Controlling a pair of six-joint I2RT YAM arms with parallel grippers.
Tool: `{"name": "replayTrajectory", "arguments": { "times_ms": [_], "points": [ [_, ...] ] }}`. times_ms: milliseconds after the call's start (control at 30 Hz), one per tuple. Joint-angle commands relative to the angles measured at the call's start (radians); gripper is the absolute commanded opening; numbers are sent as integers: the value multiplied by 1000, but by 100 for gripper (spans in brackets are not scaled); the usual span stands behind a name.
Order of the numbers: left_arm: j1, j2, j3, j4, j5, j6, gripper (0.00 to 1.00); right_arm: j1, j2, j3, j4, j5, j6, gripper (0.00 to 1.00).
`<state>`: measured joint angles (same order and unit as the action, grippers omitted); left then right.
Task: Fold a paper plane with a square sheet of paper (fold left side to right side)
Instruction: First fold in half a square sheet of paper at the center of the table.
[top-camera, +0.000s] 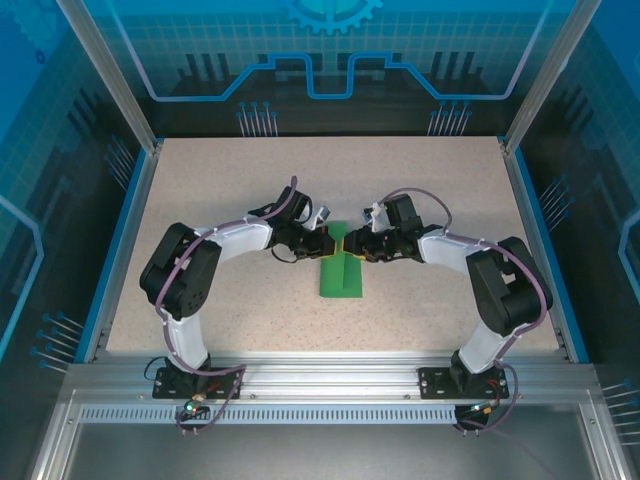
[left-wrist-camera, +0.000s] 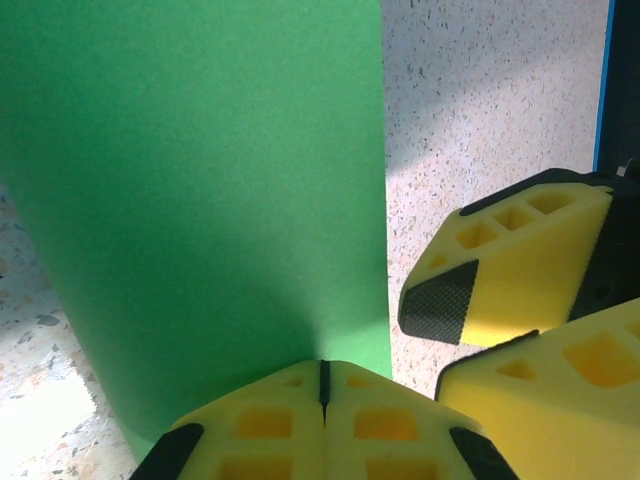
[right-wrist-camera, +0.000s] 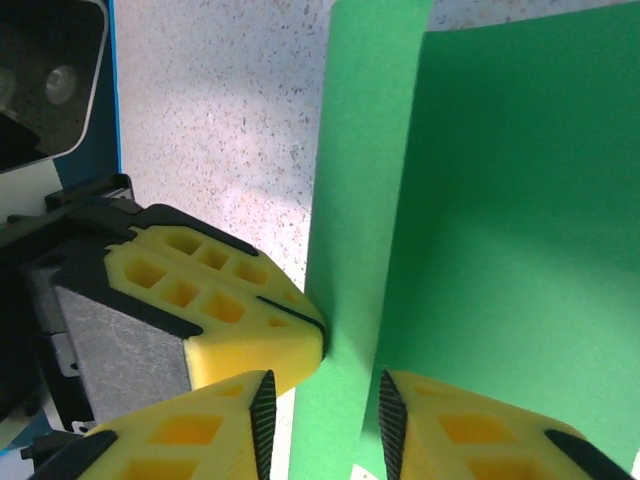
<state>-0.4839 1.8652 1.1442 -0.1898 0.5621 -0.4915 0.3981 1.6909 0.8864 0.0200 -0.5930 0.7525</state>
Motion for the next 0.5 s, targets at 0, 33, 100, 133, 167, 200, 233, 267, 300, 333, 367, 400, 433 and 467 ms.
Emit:
{"name": "replayTrajectory", "arguments": {
  "times_ms": [0, 33, 100, 133, 167, 200, 233, 267, 300, 333, 367, 400, 433, 467],
  "points": [
    [-7, 12, 35, -29, -7, 16, 0, 15, 22, 29, 5, -37, 7, 29],
    [-7, 11, 34, -29, -7, 16, 0, 15, 25, 32, 1, -37, 6, 28],
    [-7, 8, 34, -29, -7, 15, 0, 15, 30, 34, -8, -33, 5, 25],
    [-7, 8, 34, -30, -7, 16, 0, 16, 32, 35, -12, -29, 4, 25],
    [-8, 8, 34, -30, -7, 16, 0, 16, 34, 37, -16, -25, 3, 25],
    [-8, 8, 34, -30, -7, 16, 0, 16, 37, 38, -20, -24, 1, 25],
    [-8, 9, 34, -30, -7, 16, 0, 17, 40, 42, -27, -21, 1, 26],
    [-8, 8, 34, -30, -8, 16, 0, 18, 42, 45, -40, -15, -4, 26],
    [-7, 8, 34, -30, -8, 17, 0, 17, 40, 46, -50, -3, -8, 27],
    [-8, 8, 33, -30, -8, 16, 0, 18, 35, 42, -56, 13, -11, 27],
    [-8, 8, 34, -31, -9, 17, 0, 18, 25, 36, -57, 32, -10, 28],
    [-8, 9, 34, -32, -11, 17, 0, 17, 16, 31, -58, 42, -10, 29],
    [-8, 9, 34, -32, -12, 18, 0, 16, 8, 28, -62, 52, -15, 29],
    [-7, 9, 34, -34, -13, 19, 0, 18, 0, 28, -70, 61, -17, 30]
  ]
}}
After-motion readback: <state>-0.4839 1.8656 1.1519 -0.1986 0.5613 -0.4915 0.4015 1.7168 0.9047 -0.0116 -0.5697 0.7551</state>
